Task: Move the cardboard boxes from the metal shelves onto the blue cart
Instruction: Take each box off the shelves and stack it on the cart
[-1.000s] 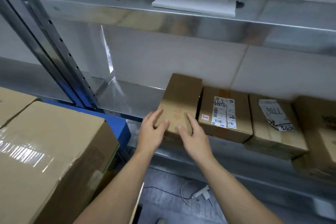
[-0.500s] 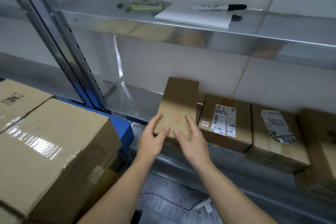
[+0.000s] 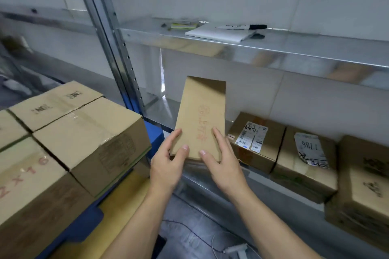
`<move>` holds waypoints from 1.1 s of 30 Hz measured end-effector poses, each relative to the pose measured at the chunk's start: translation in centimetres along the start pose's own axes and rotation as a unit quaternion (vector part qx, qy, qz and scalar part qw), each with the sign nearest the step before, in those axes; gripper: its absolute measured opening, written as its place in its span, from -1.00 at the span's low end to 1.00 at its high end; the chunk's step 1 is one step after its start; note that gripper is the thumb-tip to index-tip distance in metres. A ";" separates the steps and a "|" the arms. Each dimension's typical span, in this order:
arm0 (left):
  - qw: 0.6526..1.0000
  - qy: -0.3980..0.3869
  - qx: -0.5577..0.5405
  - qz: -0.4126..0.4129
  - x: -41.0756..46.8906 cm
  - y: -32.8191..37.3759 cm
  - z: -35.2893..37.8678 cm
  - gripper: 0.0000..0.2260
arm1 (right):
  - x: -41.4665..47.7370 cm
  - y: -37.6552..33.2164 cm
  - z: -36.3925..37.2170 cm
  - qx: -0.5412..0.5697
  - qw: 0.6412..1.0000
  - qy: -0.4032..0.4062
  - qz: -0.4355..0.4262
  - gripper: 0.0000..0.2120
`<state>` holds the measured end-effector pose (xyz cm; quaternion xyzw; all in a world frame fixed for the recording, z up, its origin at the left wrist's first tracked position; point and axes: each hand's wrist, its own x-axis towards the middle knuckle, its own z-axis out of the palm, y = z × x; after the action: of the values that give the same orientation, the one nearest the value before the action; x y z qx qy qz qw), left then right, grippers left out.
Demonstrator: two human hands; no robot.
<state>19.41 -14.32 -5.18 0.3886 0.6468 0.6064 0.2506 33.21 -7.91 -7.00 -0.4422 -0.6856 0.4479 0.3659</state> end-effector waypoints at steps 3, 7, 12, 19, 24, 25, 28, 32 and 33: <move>0.999 0.040 -0.009 0.029 -2.1 1.4 -1.1 -0.63 | -1.4 -1.8 0.0 0.014 0.999 -0.016 -0.039 -0.40; 0.992 0.108 -0.006 0.067 -4.3 3.5 -2.8 -0.63 | -2.4 -4.2 0.5 0.049 0.994 -0.047 -0.088 -0.39; 0.978 0.183 0.012 0.100 -5.5 6.2 -5.9 -0.63 | -2.4 -8.0 2.4 0.088 0.981 -0.101 -0.141 -0.37; 0.956 0.270 0.038 0.107 -6.3 7.6 -11.3 -0.62 | -2.8 -12.6 7.3 0.111 0.963 -0.164 -0.184 -0.39; 0.939 0.319 0.059 0.109 -6.6 7.8 -15.7 -0.62 | -3.5 -15.4 11.5 0.111 0.950 -0.212 -0.199 -0.48; 0.936 0.329 0.064 0.109 -6.7 7.8 -16.6 -0.62 | -3.7 -16.0 12.4 0.109 0.948 -0.220 -0.201 -0.48; 0.924 0.357 0.082 0.105 -6.6 7.6 -19.7 -0.64 | -3.8 -17.5 15.4 0.108 0.941 -0.247 -0.202 -0.47; 0.914 0.387 0.091 0.085 -5.9 7.1 -24.5 -0.62 | -3.7 -19.2 20.7 0.112 0.930 -0.277 -0.215 -0.41; 0.911 0.394 0.093 0.076 -5.7 7.0 -25.8 -0.61 | -3.7 -19.6 22.2 0.114 0.927 -0.285 -0.215 -0.41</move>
<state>3.52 -34.40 4.45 0.1879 0.7149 0.6647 -0.1089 9.04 -21.88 3.66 -0.0930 -0.7838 0.5408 0.2909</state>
